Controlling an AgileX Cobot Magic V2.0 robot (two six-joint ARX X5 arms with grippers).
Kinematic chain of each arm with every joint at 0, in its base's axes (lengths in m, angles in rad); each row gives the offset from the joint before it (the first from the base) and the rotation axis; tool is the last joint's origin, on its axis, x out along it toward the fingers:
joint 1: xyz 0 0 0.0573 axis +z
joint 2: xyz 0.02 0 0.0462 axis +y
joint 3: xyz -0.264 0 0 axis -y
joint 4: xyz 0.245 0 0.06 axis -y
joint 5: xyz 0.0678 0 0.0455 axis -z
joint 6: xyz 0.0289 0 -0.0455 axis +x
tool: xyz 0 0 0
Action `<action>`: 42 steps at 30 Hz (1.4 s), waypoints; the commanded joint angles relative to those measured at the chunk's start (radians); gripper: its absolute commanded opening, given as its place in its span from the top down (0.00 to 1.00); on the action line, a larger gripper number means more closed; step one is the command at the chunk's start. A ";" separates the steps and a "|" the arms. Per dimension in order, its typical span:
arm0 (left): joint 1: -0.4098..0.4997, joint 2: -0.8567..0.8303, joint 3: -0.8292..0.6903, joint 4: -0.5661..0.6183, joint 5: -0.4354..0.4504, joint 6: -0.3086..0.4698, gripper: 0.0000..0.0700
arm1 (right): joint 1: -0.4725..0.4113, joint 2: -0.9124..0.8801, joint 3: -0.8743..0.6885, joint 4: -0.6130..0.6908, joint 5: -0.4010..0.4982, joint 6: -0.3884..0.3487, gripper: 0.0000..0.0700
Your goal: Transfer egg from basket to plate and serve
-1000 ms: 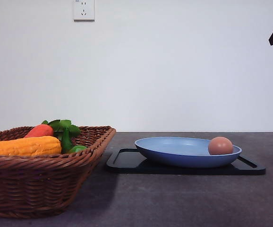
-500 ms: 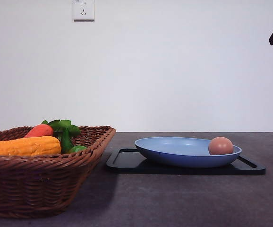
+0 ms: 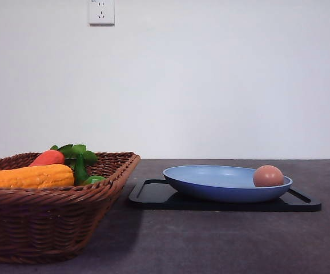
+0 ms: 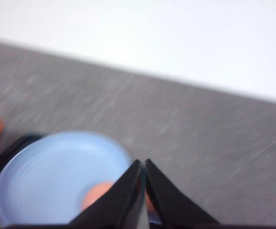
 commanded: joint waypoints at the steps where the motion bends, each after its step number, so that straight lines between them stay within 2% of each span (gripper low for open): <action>1: 0.002 0.000 -0.023 -0.019 0.001 -0.002 1.00 | -0.021 -0.052 -0.023 0.011 0.000 -0.046 1.00; 8: 0.001 0.000 -0.023 -0.018 0.001 -0.001 1.00 | -0.173 -0.289 -0.164 0.015 -0.008 -0.034 1.00; 17: 0.002 0.000 -0.023 -0.018 0.001 -0.001 1.00 | -0.301 -0.392 -0.305 0.014 -0.132 0.016 1.00; 21: 0.002 0.000 -0.023 -0.018 0.000 -0.002 1.00 | -0.319 -0.392 -0.345 0.014 -0.158 0.047 1.00; 36: 0.002 0.000 -0.023 -0.019 0.001 -0.001 1.00 | -0.325 -0.392 -0.421 0.003 -0.160 0.071 1.00; 42: 0.002 0.000 -0.023 -0.018 0.001 -0.002 1.00 | -0.325 -0.392 -0.440 -0.010 -0.161 0.140 1.00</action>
